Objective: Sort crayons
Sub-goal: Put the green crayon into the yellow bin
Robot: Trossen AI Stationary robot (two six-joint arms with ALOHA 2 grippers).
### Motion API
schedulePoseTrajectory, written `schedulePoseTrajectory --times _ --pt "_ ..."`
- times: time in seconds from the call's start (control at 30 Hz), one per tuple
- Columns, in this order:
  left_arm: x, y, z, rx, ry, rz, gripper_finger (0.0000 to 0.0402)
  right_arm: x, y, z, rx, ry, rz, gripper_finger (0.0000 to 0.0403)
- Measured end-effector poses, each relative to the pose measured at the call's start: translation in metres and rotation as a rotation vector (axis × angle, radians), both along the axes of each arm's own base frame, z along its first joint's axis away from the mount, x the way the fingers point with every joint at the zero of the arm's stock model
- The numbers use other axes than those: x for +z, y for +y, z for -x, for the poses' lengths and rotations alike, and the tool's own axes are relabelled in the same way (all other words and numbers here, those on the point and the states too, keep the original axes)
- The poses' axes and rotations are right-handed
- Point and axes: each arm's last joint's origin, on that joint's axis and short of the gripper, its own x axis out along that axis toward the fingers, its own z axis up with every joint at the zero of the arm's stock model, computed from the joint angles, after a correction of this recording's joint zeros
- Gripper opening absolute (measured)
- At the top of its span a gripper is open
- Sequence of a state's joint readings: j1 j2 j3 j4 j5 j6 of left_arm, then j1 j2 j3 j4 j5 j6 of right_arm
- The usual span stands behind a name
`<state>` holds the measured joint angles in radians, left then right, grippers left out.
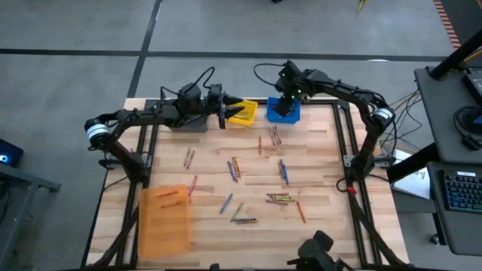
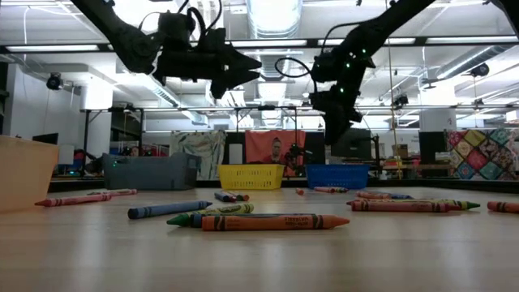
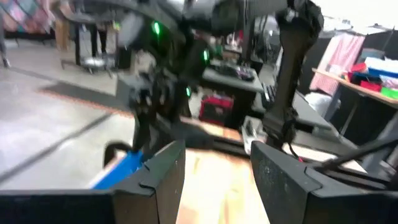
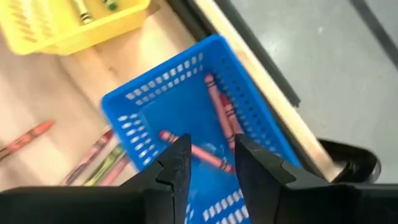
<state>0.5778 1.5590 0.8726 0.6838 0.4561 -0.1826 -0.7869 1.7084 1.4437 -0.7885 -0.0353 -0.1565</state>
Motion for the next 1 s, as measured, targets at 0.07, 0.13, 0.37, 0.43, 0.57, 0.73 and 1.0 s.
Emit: schedulePoseTrajectory --times 0.07,0.13,0.37,0.43,0.57,0.73,1.0 --pt "0.0 -0.005 0.001 -0.012 0.036 0.026 0.0166 0.004 0.006 -0.003 0.015 0.021 -0.022 0.0105" --pt "0.003 -0.011 0.003 -0.023 0.068 0.053 0.0166 0.006 0.013 -0.006 0.035 0.039 -0.041 0.0101" --pt "0.011 -0.032 0.008 -0.018 0.309 0.188 0.0166 0.007 0.038 -0.013 0.1 0.103 -0.097 0.009" --pt "0.013 -0.037 0.01 0.058 0.467 0.221 0.0166 0.01 0.044 -0.013 0.116 0.115 -0.105 0.0089" --pt "0.012 -0.045 0.017 0.222 0.838 0.219 0.0166 0.017 0.056 -0.013 0.143 0.122 -0.109 0.009" --pt "0.006 -0.054 0.032 0.249 1.092 0.299 0.0166 0.026 0.067 -0.013 0.172 0.111 -0.095 0.0093" --pt "-0.021 -0.068 0.056 0.345 1.316 0.511 0.0166 0.037 0.08 -0.014 0.204 0.085 -0.07 0.0084"
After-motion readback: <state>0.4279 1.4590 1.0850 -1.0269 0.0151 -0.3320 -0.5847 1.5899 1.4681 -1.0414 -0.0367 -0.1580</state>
